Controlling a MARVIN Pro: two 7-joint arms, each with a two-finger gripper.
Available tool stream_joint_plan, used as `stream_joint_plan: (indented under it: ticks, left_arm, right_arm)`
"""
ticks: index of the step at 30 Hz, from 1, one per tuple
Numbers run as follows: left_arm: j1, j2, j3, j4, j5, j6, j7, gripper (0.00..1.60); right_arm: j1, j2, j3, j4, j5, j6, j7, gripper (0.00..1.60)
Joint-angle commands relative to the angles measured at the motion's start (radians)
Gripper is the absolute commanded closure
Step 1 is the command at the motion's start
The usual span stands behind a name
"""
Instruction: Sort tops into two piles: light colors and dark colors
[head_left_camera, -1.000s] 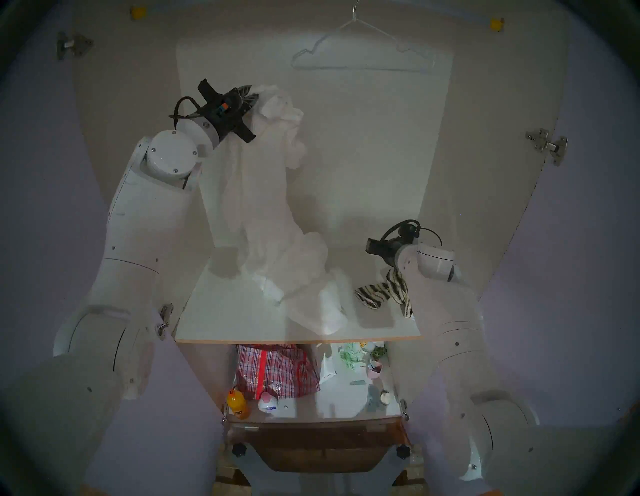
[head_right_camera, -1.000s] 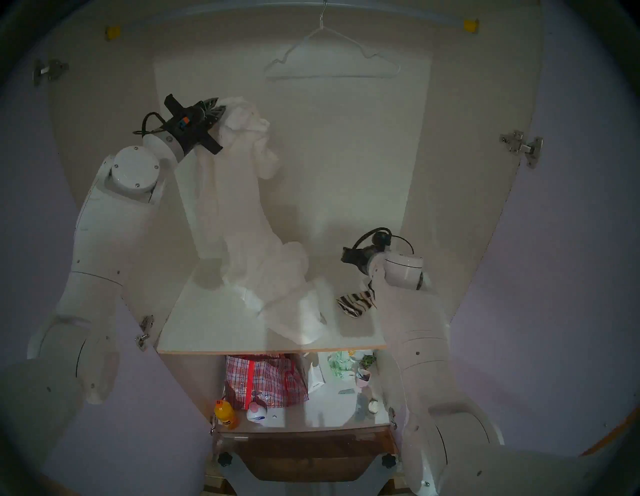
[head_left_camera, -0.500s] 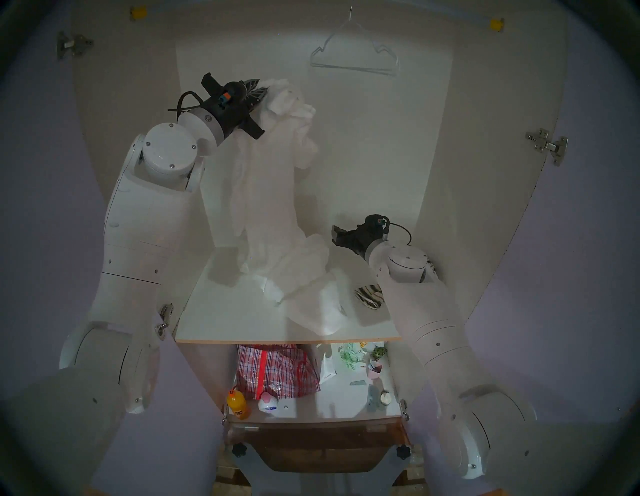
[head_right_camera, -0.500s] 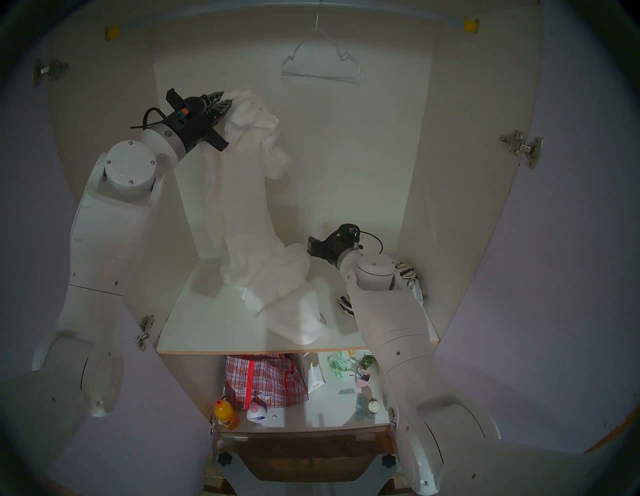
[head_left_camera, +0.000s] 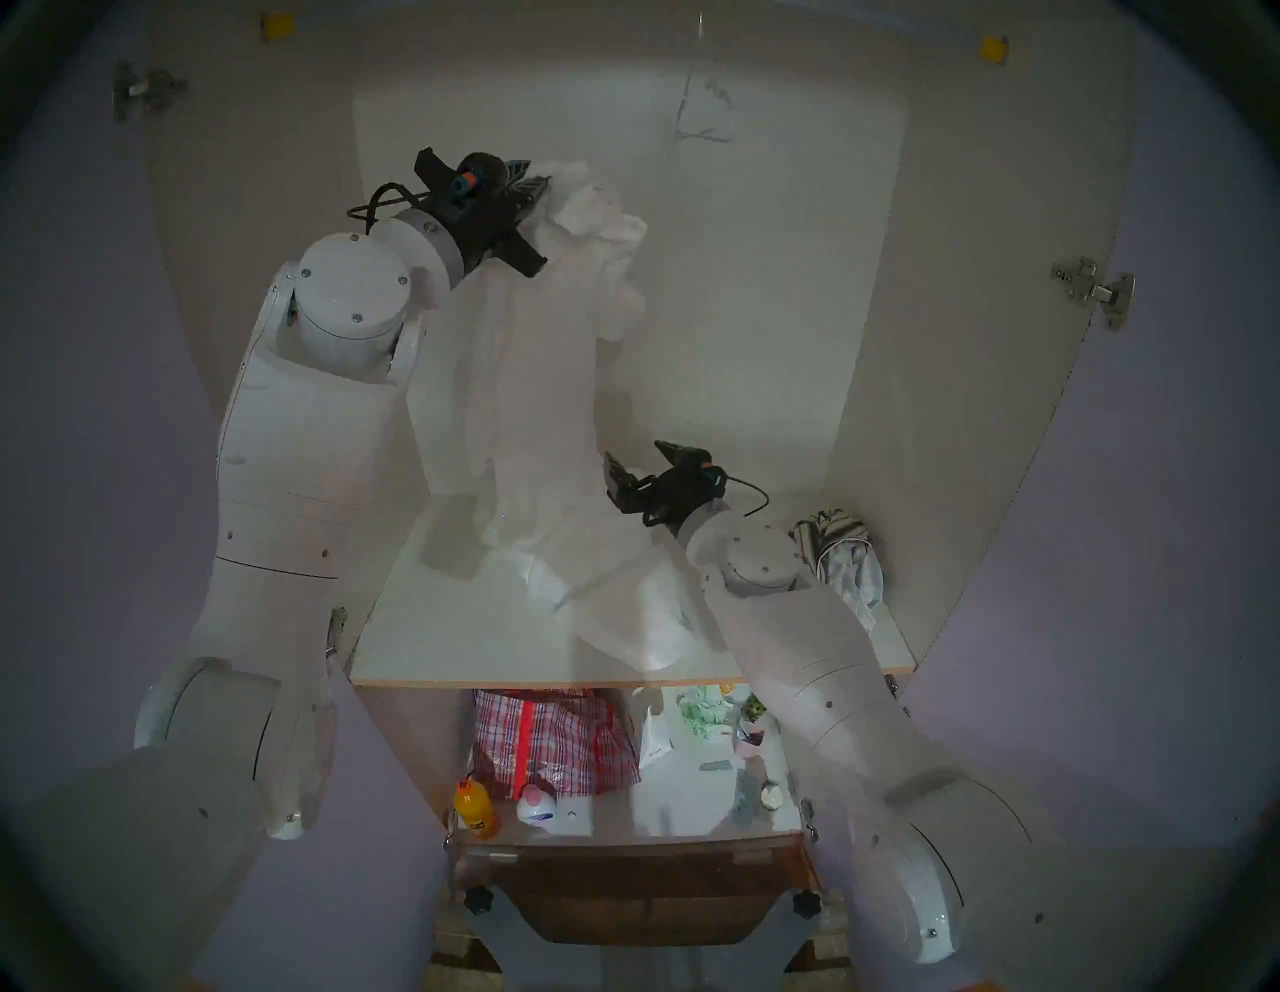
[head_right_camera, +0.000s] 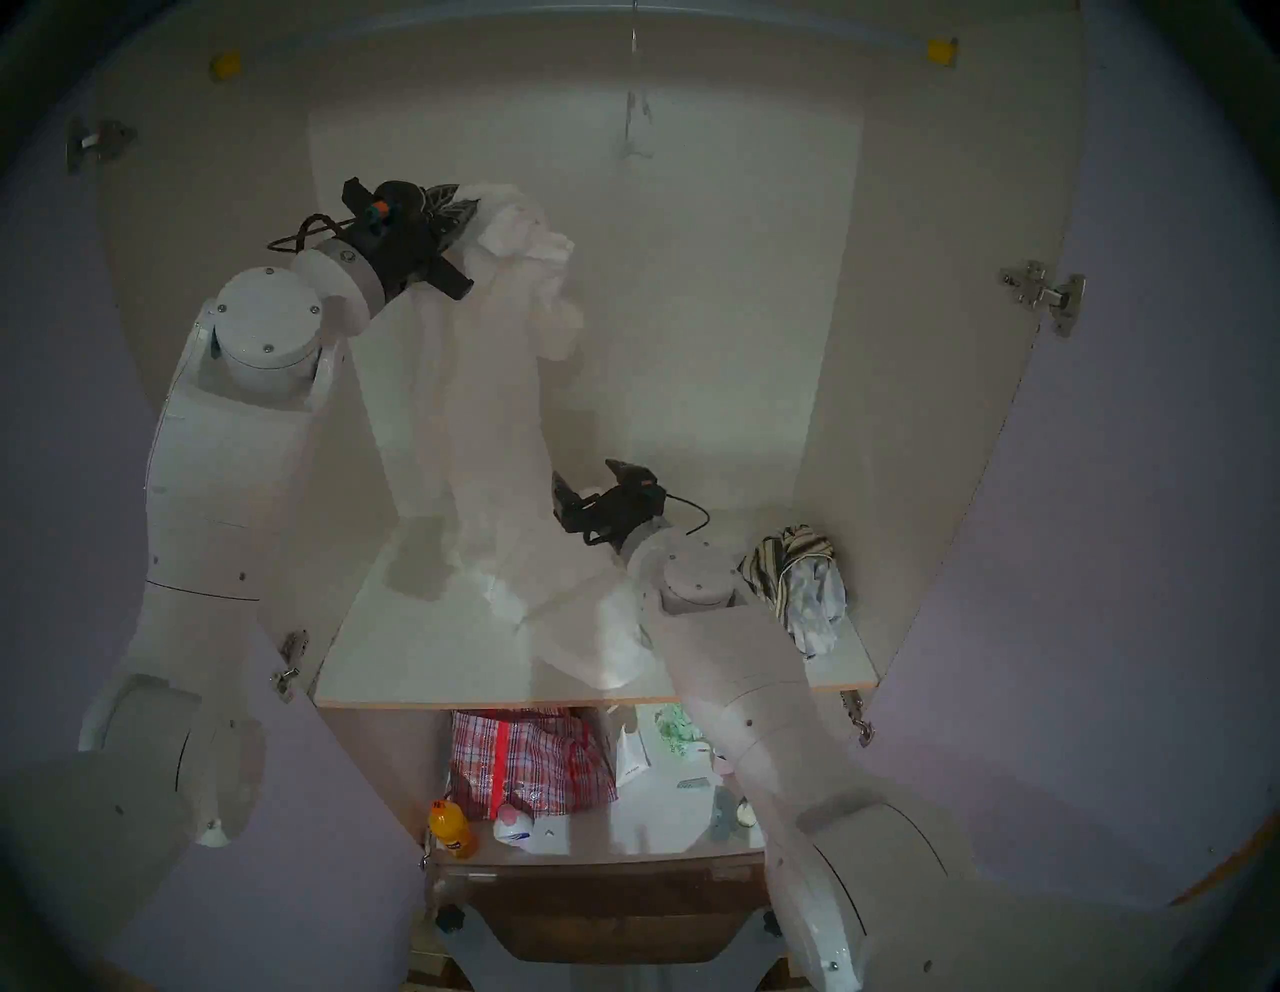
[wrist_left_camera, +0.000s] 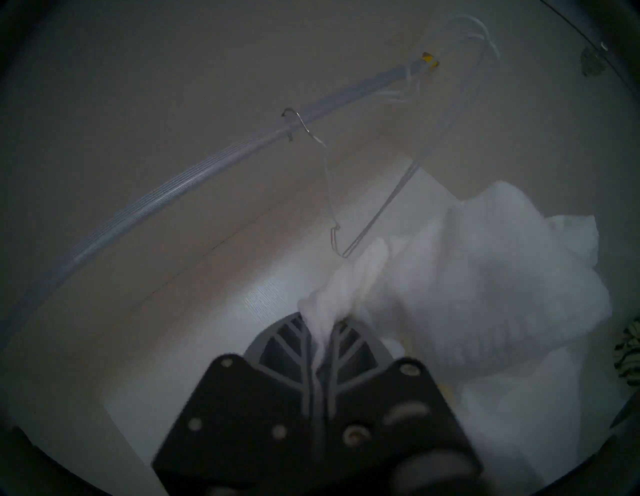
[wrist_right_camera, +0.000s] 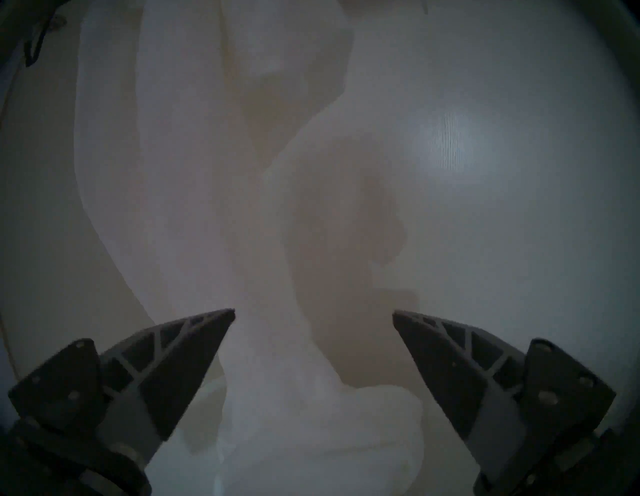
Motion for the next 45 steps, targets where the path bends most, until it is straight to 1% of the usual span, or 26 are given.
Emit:
stream_joint_plan:
  ticks: [1,2,5,7,10,13,17,22,26,28,29,30,31,33,35,36,39,41,42,43,45]
  left_arm:
    - [-0.018,-0.025,-0.006,-0.078,-0.01,0.016,0.014,1.6]
    - [-0.016,-0.028,-0.006,-0.084,-0.012,0.023,0.013,1.6]
    - [-0.009,-0.032,0.0,-0.104,-0.01,0.04,0.009,1.6]
    - [0.0,-0.035,0.002,-0.122,-0.009,0.05,0.009,1.6]
    - [0.014,-0.04,0.001,-0.149,-0.013,0.063,0.008,1.6]
    - [0.011,-0.051,0.003,-0.164,-0.021,0.073,0.005,1.6]
    - [0.01,-0.06,0.004,-0.18,-0.023,0.093,0.006,1.6]
    - [0.034,-0.066,0.01,-0.217,-0.03,0.12,-0.001,1.6]
    - [0.045,-0.069,0.013,-0.237,-0.034,0.137,-0.002,1.6]
    - [0.048,-0.067,0.014,-0.241,-0.029,0.139,0.0,1.6]
    - [0.051,-0.068,0.013,-0.242,-0.03,0.142,0.002,1.6]
    - [0.053,-0.067,0.011,-0.243,-0.031,0.145,0.003,1.6]
    - [0.057,-0.059,0.008,-0.241,-0.022,0.146,0.007,1.6]
    - [0.065,-0.043,0.005,-0.236,-0.012,0.142,0.009,1.6]
    - [0.073,-0.042,-0.009,-0.23,-0.018,0.144,0.016,1.6]
    - [0.074,-0.032,-0.012,-0.226,-0.013,0.139,0.019,1.6]
    - [0.08,-0.01,-0.036,-0.204,-0.009,0.131,0.022,1.6]
    - [0.084,-0.004,-0.054,-0.19,-0.017,0.134,0.025,1.6]
    - [0.084,0.013,-0.059,-0.18,-0.012,0.132,0.022,1.6]
    - [0.085,0.014,-0.071,-0.171,-0.016,0.127,0.02,1.6]
    - [0.085,0.03,-0.077,-0.158,-0.019,0.119,0.014,1.6]
  right_arm:
    - [0.076,-0.026,0.002,0.008,0.002,-0.011,-0.001,0.0]
    - [0.082,-0.028,-0.004,0.015,0.001,-0.029,0.009,0.0]
    - [0.09,-0.038,-0.01,0.024,-0.008,-0.05,0.0,0.0]
    - [0.102,-0.048,-0.008,0.041,-0.008,-0.042,-0.012,0.0]
    - [0.123,-0.057,-0.006,0.07,0.0,-0.036,0.002,0.0]
    - [0.13,-0.06,-0.011,0.08,0.002,-0.053,0.019,0.0]
    - [0.135,-0.074,-0.008,0.092,0.009,-0.066,0.019,0.0]
    - [0.163,-0.111,-0.001,0.132,0.011,-0.1,-0.014,0.0]
    - [0.2,-0.141,0.011,0.196,0.014,-0.113,-0.044,0.0]
    - [0.216,-0.153,0.022,0.229,0.019,-0.132,-0.06,0.0]
    - [0.228,-0.154,0.02,0.249,0.01,-0.145,-0.072,0.02]
    - [0.234,-0.156,0.022,0.261,0.005,-0.166,-0.084,1.36]
    - [0.237,-0.157,0.02,0.271,-0.011,-0.192,-0.126,1.6]
    - [0.243,-0.157,0.023,0.288,-0.025,-0.233,-0.171,1.6]
    - [0.258,-0.155,0.018,0.324,-0.044,-0.294,-0.231,1.6]
    - [0.266,-0.151,0.014,0.338,-0.056,-0.319,-0.263,1.6]
    - [0.311,-0.126,-0.001,0.415,-0.097,-0.362,-0.36,1.6]
    - [0.349,-0.116,-0.014,0.488,-0.119,-0.373,-0.412,1.6]
    - [0.366,-0.107,-0.019,0.525,-0.132,-0.371,-0.447,1.6]
    - [0.387,-0.102,-0.027,0.568,-0.144,-0.375,-0.471,1.6]
    - [0.409,-0.09,-0.035,0.617,-0.151,-0.38,-0.495,1.6]
